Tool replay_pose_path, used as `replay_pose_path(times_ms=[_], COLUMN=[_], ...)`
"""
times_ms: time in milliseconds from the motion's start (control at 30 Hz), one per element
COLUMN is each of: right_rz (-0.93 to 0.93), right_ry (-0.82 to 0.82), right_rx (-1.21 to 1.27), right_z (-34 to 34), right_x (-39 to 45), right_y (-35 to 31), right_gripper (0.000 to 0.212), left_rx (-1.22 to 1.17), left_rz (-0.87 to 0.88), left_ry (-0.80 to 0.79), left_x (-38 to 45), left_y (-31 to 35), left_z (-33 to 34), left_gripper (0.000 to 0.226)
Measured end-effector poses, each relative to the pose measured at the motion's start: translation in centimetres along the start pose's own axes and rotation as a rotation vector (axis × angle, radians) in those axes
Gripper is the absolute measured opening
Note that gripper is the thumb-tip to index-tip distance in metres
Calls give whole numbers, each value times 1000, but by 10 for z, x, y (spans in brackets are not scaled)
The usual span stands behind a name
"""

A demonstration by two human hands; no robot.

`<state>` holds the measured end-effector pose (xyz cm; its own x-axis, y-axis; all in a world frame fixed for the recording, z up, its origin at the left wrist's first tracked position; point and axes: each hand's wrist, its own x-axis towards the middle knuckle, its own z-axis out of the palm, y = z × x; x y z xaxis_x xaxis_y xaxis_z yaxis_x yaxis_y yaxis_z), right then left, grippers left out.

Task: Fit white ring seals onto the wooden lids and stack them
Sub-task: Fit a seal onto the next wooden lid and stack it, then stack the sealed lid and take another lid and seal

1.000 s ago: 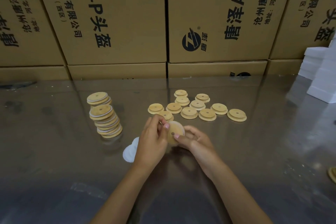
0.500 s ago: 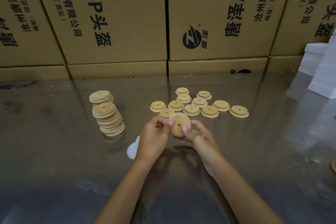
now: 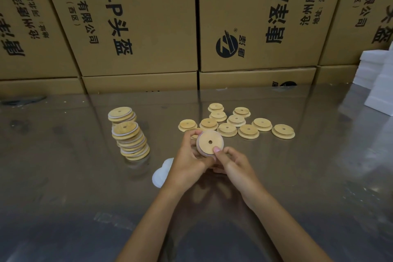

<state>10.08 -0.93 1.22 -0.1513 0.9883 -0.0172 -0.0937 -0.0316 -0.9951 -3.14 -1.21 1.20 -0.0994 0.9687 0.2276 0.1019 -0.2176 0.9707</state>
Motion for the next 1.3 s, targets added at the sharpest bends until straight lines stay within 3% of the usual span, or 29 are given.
replay_pose_path(times_ms=[133, 300, 400, 500, 767, 933, 1133, 1300], right_rz=[9, 50, 54, 55, 62, 0, -92, 11], right_ry=[-16, -31, -45, -49, -26, 32, 124, 247], right_rx=[10, -5, -23, -31, -30, -132, -483, -845], right_z=[3, -1, -2, -1, -1, -1, 4, 21], right_x=[-1, 2, 3, 5, 8, 9, 33, 79], right_y=[0, 0, 0, 2, 5, 13, 24, 14], right_gripper=[15, 15, 14, 13, 11, 10, 11, 28], left_rx=[115, 610, 782, 860, 1047, 1168, 1042, 1060], left_rz=[56, 125, 53, 4, 4, 41, 151, 108], left_ry=[119, 450, 525, 482, 249, 205, 166, 116], left_x=[0, 6, 5, 5, 8, 11, 8, 5], left_y=[1, 5, 3, 0, -9, -21, -19, -21], left_z=[-3, -35, -49, -51, -48, -50, -38, -31], left_gripper=[55, 29, 24, 38, 20, 39, 27, 19])
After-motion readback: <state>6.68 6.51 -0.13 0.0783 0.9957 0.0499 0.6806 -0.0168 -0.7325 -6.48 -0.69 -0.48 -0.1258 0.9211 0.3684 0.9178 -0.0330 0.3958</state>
